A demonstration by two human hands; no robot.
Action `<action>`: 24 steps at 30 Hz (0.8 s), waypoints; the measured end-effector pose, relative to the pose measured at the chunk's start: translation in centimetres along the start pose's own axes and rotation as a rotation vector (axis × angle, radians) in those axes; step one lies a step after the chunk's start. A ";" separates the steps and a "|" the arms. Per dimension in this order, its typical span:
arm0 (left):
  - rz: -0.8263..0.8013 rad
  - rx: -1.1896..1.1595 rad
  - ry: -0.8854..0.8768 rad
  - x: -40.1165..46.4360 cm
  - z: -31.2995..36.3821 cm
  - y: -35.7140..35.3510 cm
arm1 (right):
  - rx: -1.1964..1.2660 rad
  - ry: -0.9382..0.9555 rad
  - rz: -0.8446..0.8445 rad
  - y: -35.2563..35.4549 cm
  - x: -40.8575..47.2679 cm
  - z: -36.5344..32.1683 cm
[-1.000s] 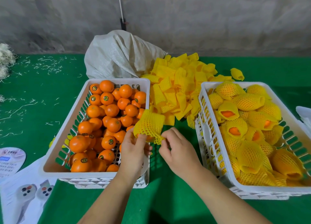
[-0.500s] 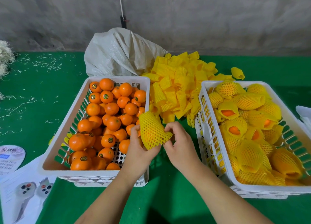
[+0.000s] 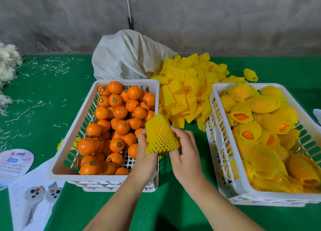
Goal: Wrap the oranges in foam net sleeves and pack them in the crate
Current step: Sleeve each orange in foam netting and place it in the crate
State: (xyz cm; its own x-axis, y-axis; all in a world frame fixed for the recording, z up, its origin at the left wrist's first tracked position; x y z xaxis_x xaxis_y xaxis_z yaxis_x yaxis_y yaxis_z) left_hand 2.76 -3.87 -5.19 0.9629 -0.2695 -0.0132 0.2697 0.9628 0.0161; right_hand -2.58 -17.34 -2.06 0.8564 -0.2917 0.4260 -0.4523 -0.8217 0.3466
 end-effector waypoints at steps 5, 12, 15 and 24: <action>0.043 -0.205 -0.030 0.2 0.2 -0.1 | -0.076 0.095 -0.061 0.3 0.9 -0.5; 0.054 -0.121 -0.028 -0.1 0.5 0.0 | 0.506 -0.512 -0.197 -1.9 -0.4 1.1; -0.072 0.238 -0.145 -0.8 1.2 -1.4 | 0.678 -0.659 -0.344 -3.2 0.0 2.2; -0.142 0.275 0.076 1.4 -0.9 3.2 | 0.423 -0.627 0.082 8.1 3.6 7.7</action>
State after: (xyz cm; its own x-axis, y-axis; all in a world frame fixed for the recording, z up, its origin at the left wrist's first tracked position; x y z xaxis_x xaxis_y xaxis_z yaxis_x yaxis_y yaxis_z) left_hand 5.00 -1.13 -6.01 0.9148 -0.3888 -0.1091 0.4036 0.8716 0.2783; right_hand -1.24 -28.84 -4.10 0.8623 -0.4798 -0.1621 -0.4950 -0.8661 -0.0693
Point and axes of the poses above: each hand's wrist, its own x-axis towards the middle knuckle, its own y-axis out of the back of the hand, z = x × y, the point moved 6 cm from there along x, towards the middle knuckle
